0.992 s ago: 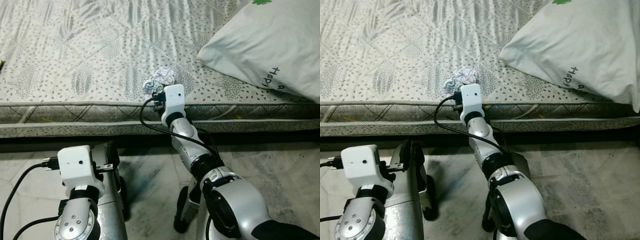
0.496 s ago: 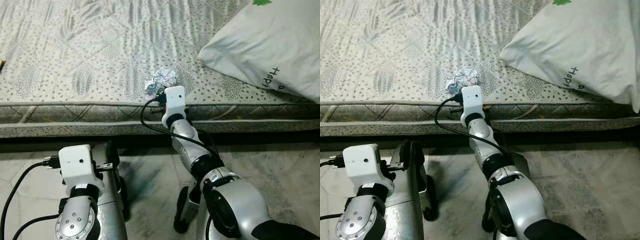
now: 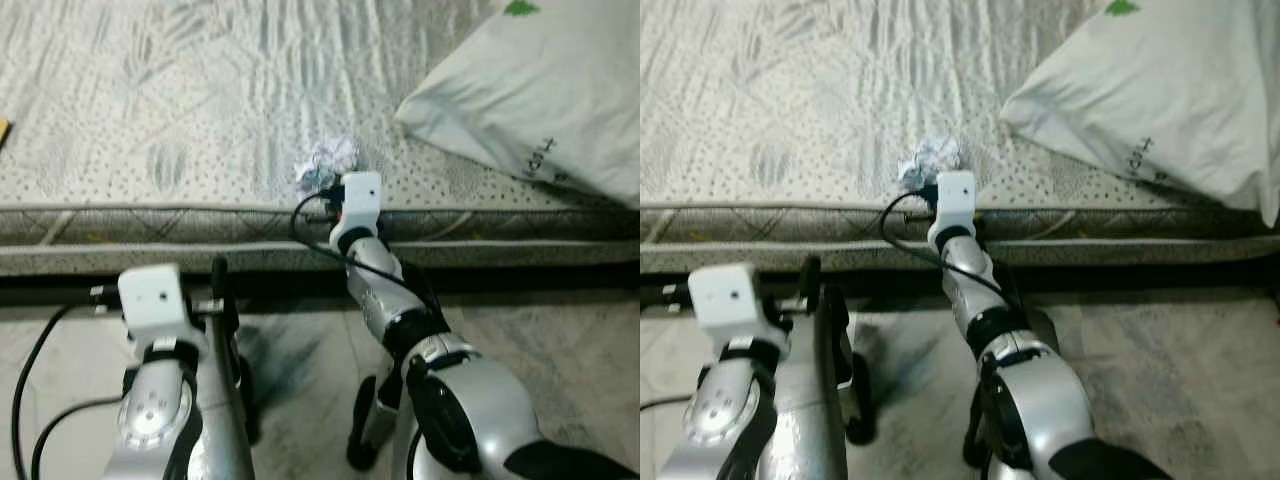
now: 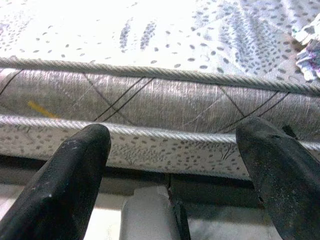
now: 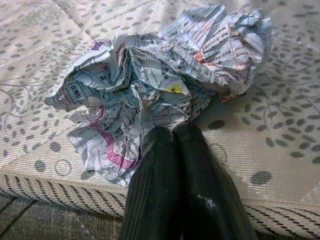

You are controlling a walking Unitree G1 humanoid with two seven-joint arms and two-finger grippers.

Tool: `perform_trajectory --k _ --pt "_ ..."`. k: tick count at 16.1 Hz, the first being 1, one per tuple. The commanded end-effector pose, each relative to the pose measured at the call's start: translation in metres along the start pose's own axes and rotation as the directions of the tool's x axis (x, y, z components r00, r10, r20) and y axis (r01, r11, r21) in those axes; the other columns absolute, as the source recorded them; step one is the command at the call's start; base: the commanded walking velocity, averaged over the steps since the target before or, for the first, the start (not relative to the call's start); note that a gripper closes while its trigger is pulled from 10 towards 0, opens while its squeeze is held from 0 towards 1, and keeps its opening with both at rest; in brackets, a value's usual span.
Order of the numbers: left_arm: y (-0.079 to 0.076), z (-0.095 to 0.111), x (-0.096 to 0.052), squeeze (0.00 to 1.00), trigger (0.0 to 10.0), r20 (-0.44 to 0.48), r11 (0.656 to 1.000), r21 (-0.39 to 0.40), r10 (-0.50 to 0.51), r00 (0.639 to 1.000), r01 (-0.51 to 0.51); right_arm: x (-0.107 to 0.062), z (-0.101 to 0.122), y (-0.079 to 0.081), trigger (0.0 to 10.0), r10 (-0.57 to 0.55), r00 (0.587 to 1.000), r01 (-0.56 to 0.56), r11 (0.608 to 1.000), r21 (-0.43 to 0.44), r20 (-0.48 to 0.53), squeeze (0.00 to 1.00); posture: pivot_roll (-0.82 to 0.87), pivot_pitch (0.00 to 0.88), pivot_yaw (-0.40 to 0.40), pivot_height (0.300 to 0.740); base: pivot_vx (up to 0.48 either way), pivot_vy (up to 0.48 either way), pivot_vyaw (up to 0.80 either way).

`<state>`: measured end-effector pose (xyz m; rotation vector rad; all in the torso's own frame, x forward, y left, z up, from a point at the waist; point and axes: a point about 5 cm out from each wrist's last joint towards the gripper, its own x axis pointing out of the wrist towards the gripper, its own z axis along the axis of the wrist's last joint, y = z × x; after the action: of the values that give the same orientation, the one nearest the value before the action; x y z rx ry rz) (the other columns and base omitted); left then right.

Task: Clean up the room

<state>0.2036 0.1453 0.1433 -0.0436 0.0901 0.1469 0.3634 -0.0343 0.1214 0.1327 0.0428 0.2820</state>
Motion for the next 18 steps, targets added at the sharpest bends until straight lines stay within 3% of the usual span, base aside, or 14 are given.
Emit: perform_trajectory --k 1,5,10,11,12,13,16,18 --pt "0.002 -0.005 0.004 0.00 10.0 -0.012 1.000 -0.016 0.014 1.000 -0.014 0.003 0.009 0.058 0.0 0.126 0.992 -0.127 0.986 0.105 0.015 0.00 0.17 0.176 -0.078 0.511 0.000 0.000 0.00" --pt "0.000 -0.002 0.027 0.00 10.0 0.045 1.000 -0.018 -0.007 0.999 0.008 0.001 0.013 0.020 0.0 0.086 0.993 -0.093 0.993 0.079 0.082 0.00 0.12 0.075 -0.064 0.511 0.000 0.000 0.00" --pt "-0.002 -0.003 0.050 0.00 10.0 0.092 0.999 -0.006 -0.042 0.995 0.043 -0.021 0.004 -0.012 0.0 0.072 0.989 -0.077 0.996 0.038 0.128 0.00 0.08 0.000 -0.030 0.511 0.000 0.000 0.00" --pt "-0.002 -0.002 0.052 0.00 10.0 0.099 0.999 -0.005 -0.046 0.994 0.046 -0.023 0.002 -0.013 4.9 0.080 0.989 -0.084 0.996 0.024 0.128 0.00 0.08 0.000 -0.022 0.511 0.000 0.000 0.00" --pt "-0.002 0.000 0.055 0.00 10.0 0.105 0.999 -0.003 -0.049 0.993 0.050 -0.024 0.001 -0.015 10.0 0.085 0.988 -0.088 0.996 0.016 0.129 0.28 0.08 0.000 -0.021 0.511 0.000 0.000 0.00" --pt "-0.002 0.000 0.056 0.00 10.0 0.109 0.999 -0.002 -0.052 0.993 0.053 -0.026 0.000 -0.016 10.0 0.093 0.987 -0.096 0.995 0.018 0.130 1.00 0.08 0.000 -0.016 0.511 0.000 0.000 0.00" --pt "0.002 -0.011 0.056 0.00 10.0 0.082 0.999 0.013 -0.052 0.995 0.051 -0.036 0.002 -0.021 10.0 0.101 0.980 -0.101 0.995 -0.004 0.170 1.00 0.07 0.000 -0.003 0.511 0.000 0.000 0.00" --pt "0.005 -0.020 0.052 0.00 10.0 0.058 0.998 0.029 -0.052 0.997 0.050 -0.044 -0.002 -0.031 10.0 0.040 0.987 -0.039 0.999 -0.009 0.157 1.00 0.07 0.000 0.002 0.511 0.000 0.000 0.00"
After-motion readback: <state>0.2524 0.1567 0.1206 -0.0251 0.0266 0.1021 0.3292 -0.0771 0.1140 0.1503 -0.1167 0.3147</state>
